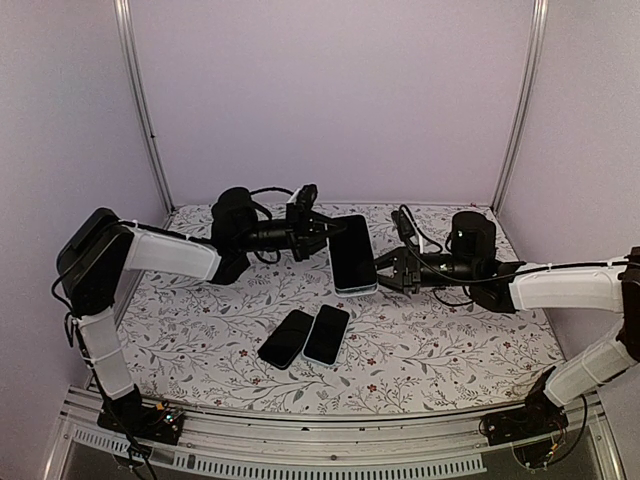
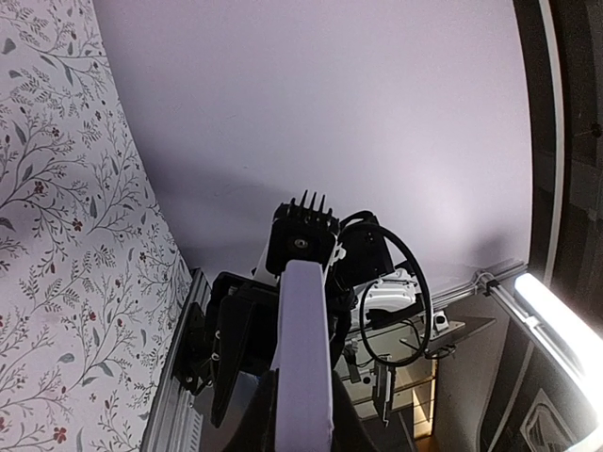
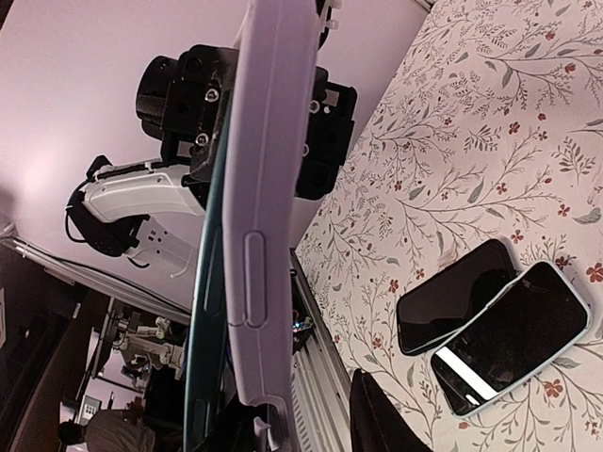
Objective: Take the phone out of the phone case
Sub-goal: Remove the phone case from the phone.
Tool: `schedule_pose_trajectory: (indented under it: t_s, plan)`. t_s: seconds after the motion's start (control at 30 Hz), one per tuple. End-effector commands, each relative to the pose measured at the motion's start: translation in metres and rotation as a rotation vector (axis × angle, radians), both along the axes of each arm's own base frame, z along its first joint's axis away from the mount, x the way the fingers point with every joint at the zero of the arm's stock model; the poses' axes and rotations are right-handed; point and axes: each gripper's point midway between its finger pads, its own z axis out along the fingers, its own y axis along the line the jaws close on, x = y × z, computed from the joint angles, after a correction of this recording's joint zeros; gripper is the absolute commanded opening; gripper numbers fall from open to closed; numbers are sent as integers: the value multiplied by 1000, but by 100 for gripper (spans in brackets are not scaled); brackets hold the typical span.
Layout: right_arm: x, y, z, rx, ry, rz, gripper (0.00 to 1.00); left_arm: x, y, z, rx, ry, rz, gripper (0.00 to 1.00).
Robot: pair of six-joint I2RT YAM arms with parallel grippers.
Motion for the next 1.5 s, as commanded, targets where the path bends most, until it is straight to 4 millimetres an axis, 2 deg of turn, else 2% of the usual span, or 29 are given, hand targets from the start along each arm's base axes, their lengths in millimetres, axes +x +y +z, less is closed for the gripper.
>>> schedule_pose_trajectory:
  t_s: [0.0, 0.13, 0.23, 0.4, 0.53, 0.7, 1.03, 1.3, 1.47]
  plan:
    - [1, 3, 21, 79, -45, 32, 27, -7, 1, 20, 6, -72, -40, 0]
    - [0, 8, 26, 105, -35, 59, 14, -4, -2, 18, 26, -76, -45, 0]
    - [2, 10, 27, 118, -20, 66, 0, -2, -3, 15, 43, -72, -41, 10]
    - [6, 14, 32, 143, -14, 66, 0, 5, 3, 8, 65, -53, -14, 36]
    - [11, 18, 31, 161, -3, 68, 0, 15, 16, 4, 95, -54, 43, 58]
    - [21, 21, 29, 157, -19, 46, 0, 24, 39, -1, 157, -56, 120, 72]
    - [50, 26, 39, 193, -103, -21, 0, 13, 70, -18, 263, -45, 167, 76]
    - [75, 25, 50, 225, -158, -101, 0, -5, 86, -7, 248, -39, 181, 77]
    - [85, 26, 61, 261, -193, -137, 0, -20, 83, 8, 162, -13, 149, 77]
